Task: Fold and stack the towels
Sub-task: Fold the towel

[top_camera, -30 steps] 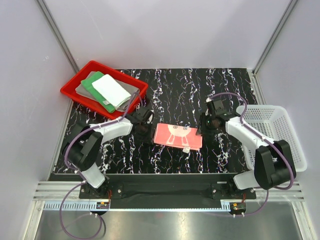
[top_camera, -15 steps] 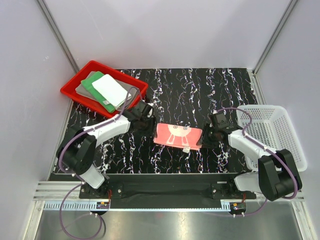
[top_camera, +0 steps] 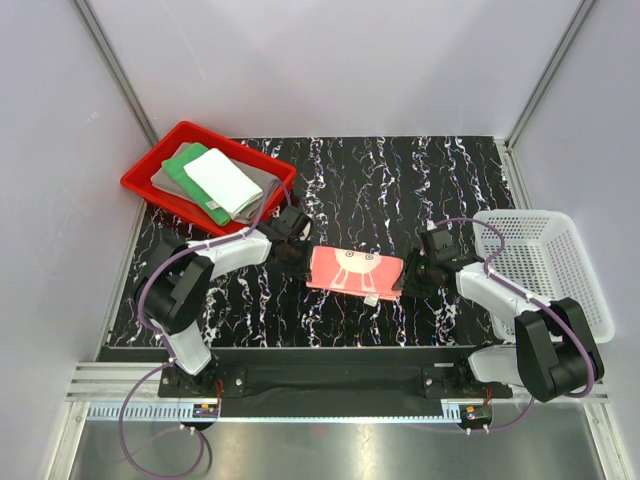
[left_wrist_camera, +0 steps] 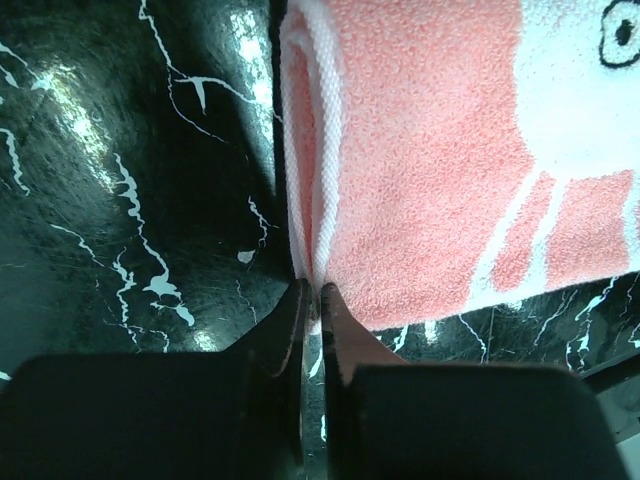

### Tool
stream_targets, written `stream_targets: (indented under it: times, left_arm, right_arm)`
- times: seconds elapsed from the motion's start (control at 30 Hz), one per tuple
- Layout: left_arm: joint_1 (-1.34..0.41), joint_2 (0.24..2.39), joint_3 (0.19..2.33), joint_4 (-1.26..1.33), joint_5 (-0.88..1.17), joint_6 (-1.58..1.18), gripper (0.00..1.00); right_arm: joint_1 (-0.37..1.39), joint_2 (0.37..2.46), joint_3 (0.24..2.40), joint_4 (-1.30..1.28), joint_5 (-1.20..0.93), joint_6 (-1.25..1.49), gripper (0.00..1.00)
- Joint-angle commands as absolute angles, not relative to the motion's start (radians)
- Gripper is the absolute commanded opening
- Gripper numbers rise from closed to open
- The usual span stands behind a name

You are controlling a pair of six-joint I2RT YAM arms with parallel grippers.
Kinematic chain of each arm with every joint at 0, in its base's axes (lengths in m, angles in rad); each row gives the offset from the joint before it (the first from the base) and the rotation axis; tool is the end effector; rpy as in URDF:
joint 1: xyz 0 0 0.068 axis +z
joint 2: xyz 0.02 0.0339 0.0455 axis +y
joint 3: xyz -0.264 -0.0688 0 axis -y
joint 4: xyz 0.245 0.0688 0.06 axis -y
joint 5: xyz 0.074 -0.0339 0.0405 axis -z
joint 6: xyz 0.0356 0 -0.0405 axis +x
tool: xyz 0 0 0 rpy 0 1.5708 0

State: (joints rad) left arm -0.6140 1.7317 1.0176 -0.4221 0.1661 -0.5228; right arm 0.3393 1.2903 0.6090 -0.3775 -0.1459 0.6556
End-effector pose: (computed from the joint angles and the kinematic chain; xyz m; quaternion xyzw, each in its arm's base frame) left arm 0.2685 -0.1965 0.1600 0.0622 0.9713 -0.1839 0.1375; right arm 0.2138 0.0809 0.1643 0.1337 0.9557 0.1825 0.1883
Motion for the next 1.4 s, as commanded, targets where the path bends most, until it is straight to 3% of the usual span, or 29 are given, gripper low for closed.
stream_targets:
  times: [0.0,0.07,0.13,0.2,0.23,0.47,0.67,0.73,0.77,0.83,1.37]
  left_arm:
    - [-0.611,1.726,1.057,-0.433,0.163,-0.508,0.01]
    - [-0.609,1.733,1.074,-0.454,0.163,-0.506,0.01]
    - [-0.609,1.741,1.088,-0.485,0.161,-0.505,0.15]
    - [-0.609,1.727,1.1,-0.509,0.138,-0.502,0.36]
    - [-0.611,1.718,1.1,-0.512,0.13,-0.499,0.38]
    - [-0.611,1.703,1.094,-0.495,0.158,-0.502,0.4]
    - [-0.609,1.73,1.074,-0.469,0.192,-0.508,0.25]
    - [-0.609,1.723,1.083,-0.485,0.192,-0.511,0.29]
    - [-0.611,1.721,1.083,-0.491,0.192,-0.511,0.37]
    - [-0.611,1.704,1.075,-0.505,0.184,-0.518,0.4]
    - [-0.611,1.671,0.994,-0.433,0.232,-0.589,0.37]
  right_arm:
    - [0.344,1.276,0.603,-0.333,-0.121,0.652,0.41]
    - [0.344,1.269,0.606,-0.322,-0.124,0.65,0.29]
    - [0.345,1.255,0.612,-0.328,-0.13,0.649,0.1]
    - [0.344,1.241,0.635,-0.354,-0.138,0.641,0.03]
    - [0.345,1.235,0.641,-0.359,-0.141,0.64,0.01]
    - [0.345,1.238,0.601,-0.325,-0.189,0.664,0.0]
    - [0.345,1.233,0.58,-0.307,-0.192,0.666,0.0]
    - [0.345,1.23,0.584,-0.313,-0.193,0.666,0.0]
    - [0.345,1.229,0.587,-0.314,-0.195,0.664,0.0]
    - [0.345,1.224,0.588,-0.313,-0.19,0.666,0.0]
    - [0.344,1.213,0.574,-0.314,-0.189,0.657,0.0]
